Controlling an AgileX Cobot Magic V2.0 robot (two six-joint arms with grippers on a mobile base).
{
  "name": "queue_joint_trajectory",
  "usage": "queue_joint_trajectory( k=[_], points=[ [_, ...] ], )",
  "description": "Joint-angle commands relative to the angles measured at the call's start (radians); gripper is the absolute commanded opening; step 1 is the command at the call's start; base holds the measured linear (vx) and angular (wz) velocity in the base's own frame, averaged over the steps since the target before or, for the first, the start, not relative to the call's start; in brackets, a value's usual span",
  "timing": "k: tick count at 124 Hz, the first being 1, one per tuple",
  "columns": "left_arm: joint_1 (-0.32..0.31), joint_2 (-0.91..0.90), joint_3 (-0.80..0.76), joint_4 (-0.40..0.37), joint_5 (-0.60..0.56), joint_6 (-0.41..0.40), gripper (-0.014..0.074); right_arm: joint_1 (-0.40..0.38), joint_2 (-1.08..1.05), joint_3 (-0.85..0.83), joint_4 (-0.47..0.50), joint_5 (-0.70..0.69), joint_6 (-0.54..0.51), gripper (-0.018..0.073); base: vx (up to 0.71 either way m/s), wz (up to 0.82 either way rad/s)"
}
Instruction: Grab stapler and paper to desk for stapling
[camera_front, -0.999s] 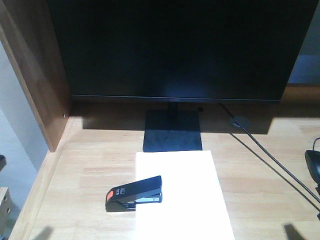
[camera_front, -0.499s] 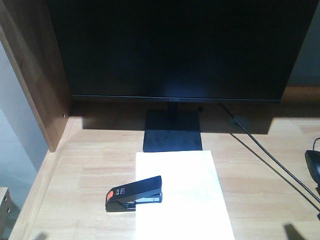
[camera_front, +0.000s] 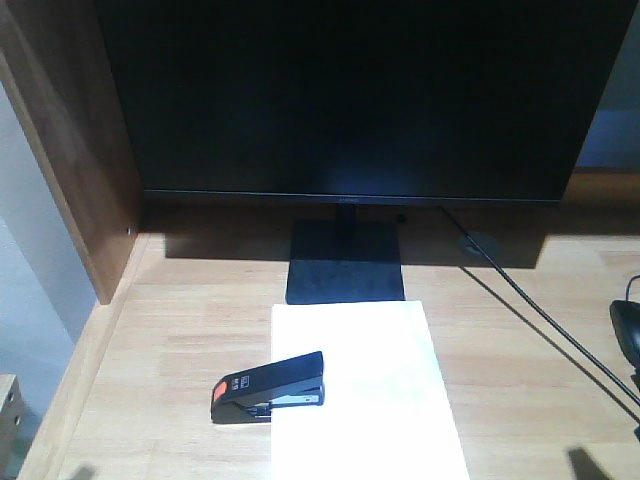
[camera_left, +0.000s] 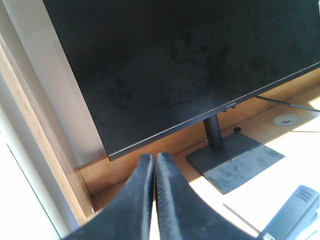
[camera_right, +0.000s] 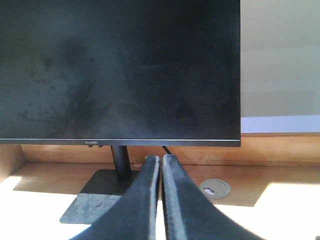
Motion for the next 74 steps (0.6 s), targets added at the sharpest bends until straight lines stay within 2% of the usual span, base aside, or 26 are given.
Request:
queue_joint_trajectory(
  k=[1,7,12,35,74],
  points=[
    [-0.001,0.010,-0.020,-0.052,-0.069,-0.090,-0.0006,0.000,0.009,-0.026,-0.048,0.011,-0.008,-0.0002,0.00,0.00],
    [-0.001,0.010,-0.020,-0.054,-0.070,-0.172,-0.0006,0.000,0.009,-0.026,-0.048,0.011,-0.008,-0.0002,0.00,0.00],
    [-0.001,0.010,-0.020,-0.048,-0.070,-0.203,-0.0006,0.000,0.009,-0.026,-0.048,0.011,-0.008,-0.0002,0.00,0.00],
    [0.007,0.003,-0.020,-0.045,-0.069,-0.229,-0.0006,0.000,0.009,-0.026,-0.048,0.011,-0.008,-0.0002,0.00,0.00],
    [0.208,-0.154,0.051,-0.049,-0.061,-0.229,-0.0006,0.000,0.009,-0.026,-0.048,0.011,-0.008,-0.0002,0.00,0.00]
  ],
)
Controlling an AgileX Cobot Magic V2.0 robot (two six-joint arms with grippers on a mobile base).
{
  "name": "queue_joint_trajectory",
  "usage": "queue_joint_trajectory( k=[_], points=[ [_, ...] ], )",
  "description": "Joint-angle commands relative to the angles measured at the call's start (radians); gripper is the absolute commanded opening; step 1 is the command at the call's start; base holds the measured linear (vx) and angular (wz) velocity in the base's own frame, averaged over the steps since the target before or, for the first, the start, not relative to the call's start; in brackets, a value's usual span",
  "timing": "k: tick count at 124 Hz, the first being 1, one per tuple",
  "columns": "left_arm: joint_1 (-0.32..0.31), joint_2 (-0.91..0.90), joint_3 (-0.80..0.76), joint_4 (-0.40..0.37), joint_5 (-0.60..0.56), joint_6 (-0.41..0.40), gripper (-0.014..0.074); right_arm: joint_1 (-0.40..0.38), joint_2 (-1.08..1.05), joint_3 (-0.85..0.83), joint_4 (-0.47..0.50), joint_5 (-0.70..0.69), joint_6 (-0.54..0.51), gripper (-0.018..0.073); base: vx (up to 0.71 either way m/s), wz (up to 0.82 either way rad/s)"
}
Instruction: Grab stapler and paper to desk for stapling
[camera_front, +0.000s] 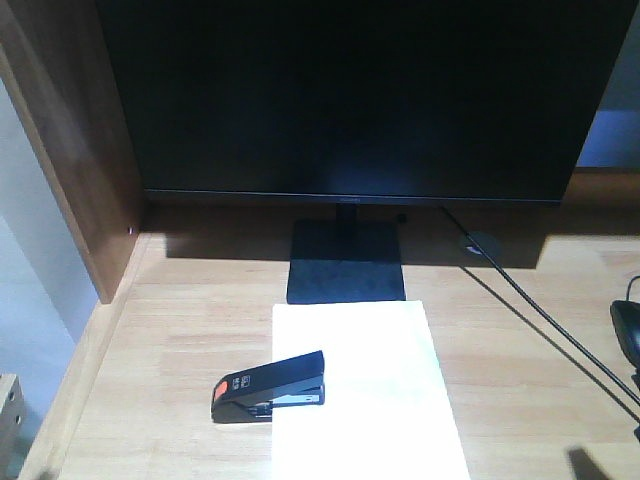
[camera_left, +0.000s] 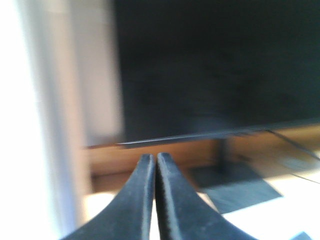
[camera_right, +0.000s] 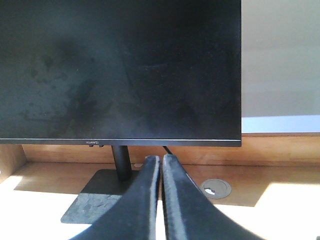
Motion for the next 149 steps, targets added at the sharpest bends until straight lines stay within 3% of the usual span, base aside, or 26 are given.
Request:
queue_joint_trajectory(
  k=[1,38,149],
  points=[
    [0.055,-0.046,0.013,-0.010,-0.068,-0.011,-0.0006,0.000,0.009,-0.026,-0.048,0.012,-0.008,-0.0002,0.00,0.00],
    [0.194,-0.214,0.196,-0.017,-0.086,-0.019,-0.0006,0.000,0.009,-0.026,-0.048,0.013,-0.008,-0.0002,0.00,0.00],
    [0.201,-0.215,0.244,-0.017,-0.070,-0.019,-0.0006,0.000,0.009,-0.026,-0.048,0.013,-0.008,-0.0002,0.00,0.00]
  ],
)
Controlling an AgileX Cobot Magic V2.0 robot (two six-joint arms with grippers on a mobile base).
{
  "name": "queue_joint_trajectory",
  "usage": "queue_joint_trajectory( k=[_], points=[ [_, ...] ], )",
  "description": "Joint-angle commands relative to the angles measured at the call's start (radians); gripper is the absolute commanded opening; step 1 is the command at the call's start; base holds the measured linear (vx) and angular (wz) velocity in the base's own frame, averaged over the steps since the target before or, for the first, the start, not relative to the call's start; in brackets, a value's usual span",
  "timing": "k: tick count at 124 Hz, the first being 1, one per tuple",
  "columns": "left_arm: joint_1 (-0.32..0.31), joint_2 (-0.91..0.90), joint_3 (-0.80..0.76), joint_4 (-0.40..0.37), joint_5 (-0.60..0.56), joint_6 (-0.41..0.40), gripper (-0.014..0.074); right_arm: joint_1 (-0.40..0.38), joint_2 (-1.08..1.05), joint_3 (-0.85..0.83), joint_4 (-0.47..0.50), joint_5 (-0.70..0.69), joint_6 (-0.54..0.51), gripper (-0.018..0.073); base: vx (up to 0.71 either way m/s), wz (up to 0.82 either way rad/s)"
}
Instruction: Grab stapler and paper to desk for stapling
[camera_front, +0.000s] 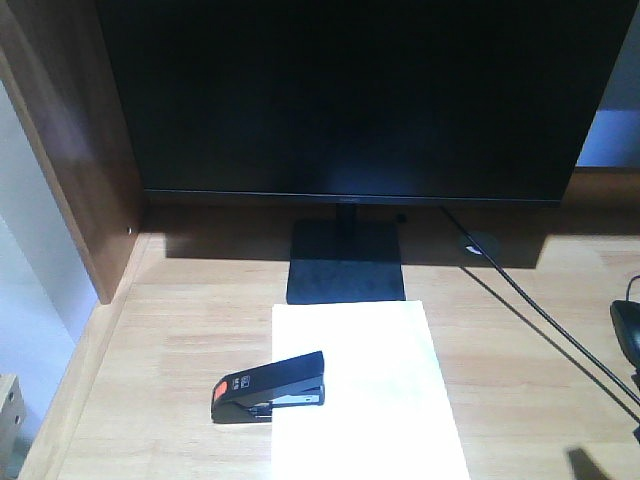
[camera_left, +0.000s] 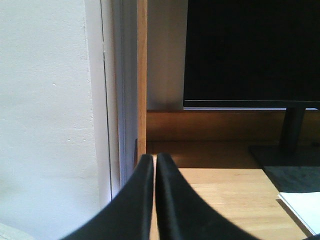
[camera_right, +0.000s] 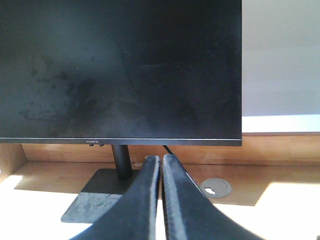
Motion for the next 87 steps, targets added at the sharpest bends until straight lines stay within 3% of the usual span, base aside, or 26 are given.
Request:
queue_joint_trajectory(
  k=[1,73,82,87],
  points=[
    [0.001,-0.015,0.009,-0.009,-0.071,-0.009,-0.0006,0.000,0.009,-0.027,-0.048,0.016,-0.008,-0.0002,0.00,0.00],
    [0.001,-0.015,0.009,-0.009,-0.071,-0.009,-0.0006,0.000,0.009,-0.027,-0.042,0.022,-0.010,-0.0002,0.00,0.00],
    [0.001,-0.015,0.009,-0.009,-0.071,-0.009,-0.0006,0.000,0.009,-0.027,0.003,0.023,-0.056,-0.0002,0.00,0.00],
    [0.001,-0.015,0.009,-0.009,-0.071,-0.009,-0.0006,0.000,0.009,-0.027,0.065,0.022,-0.134,-0.0002,0.00,0.00]
  ],
)
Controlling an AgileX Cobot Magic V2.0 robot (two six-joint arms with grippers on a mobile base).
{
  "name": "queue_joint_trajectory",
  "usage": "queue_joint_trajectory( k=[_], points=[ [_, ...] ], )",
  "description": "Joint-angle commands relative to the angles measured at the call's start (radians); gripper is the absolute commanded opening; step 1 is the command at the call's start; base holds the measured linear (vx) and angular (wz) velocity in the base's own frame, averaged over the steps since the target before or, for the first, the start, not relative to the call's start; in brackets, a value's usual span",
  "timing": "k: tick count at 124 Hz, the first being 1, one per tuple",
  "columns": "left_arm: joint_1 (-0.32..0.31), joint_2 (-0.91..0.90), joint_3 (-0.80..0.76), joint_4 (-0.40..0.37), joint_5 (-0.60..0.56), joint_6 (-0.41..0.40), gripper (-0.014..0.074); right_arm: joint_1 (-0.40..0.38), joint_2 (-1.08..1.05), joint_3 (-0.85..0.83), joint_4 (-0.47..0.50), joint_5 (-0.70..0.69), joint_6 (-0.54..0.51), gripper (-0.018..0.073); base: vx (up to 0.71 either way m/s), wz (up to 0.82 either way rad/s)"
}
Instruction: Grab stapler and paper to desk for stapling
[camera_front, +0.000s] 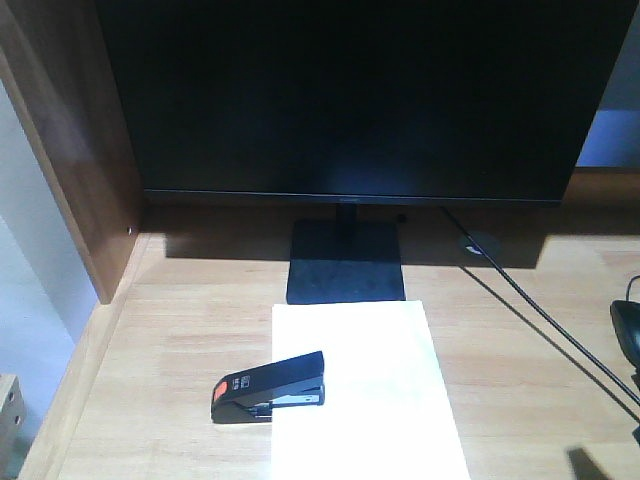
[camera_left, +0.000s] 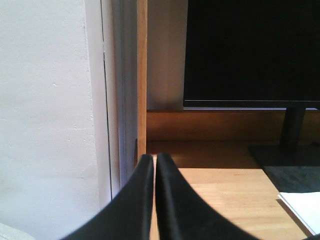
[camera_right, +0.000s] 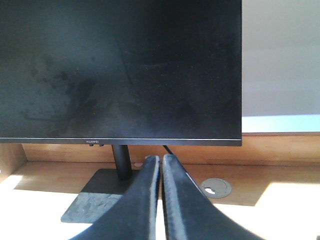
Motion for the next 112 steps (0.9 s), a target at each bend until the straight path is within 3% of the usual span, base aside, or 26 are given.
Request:
queue_joint_trajectory(
  k=[1,11,40,56,72,103,112],
  points=[
    [0.001,-0.015,0.009,-0.009,-0.071,-0.009,-0.0006,0.000,0.009,-0.027,0.089,0.021,-0.126,-0.0002,0.00,0.00],
    [0.001,-0.015,0.009,-0.009,-0.071,-0.009,-0.0006,0.000,0.009,-0.027,0.274,0.024,-0.333,-0.0002,0.00,0.00],
    [0.001,-0.015,0.009,-0.009,-0.071,-0.009,-0.0006,0.000,0.009,-0.027,1.105,0.083,-1.152,-0.0002,0.00,0.00],
    [0.001,-0.015,0.009,-0.009,-0.071,-0.009,-0.0006,0.000,0.009,-0.027,1.404,0.106,-1.435,-0.0002,0.00,0.00],
    [0.001,-0.015,0.009,-0.009,-0.071,-0.009,-0.0006,0.000,0.009,-0.027,1.527,0.106,-1.570,-0.0002,0.00,0.00],
    [0.001,-0.015,0.009,-0.009,-0.071,-0.009,-0.0006,-0.001,0.009,-0.027,1.501,0.106,-1.573,-0.0002,0.00,0.00],
    [0.001,-0.015,0.009,-0.009,-0.071,-0.009,-0.0006,-0.001,0.008,-0.027,1.512,0.123,-1.621,-0.0002,0.00,0.00]
  ],
)
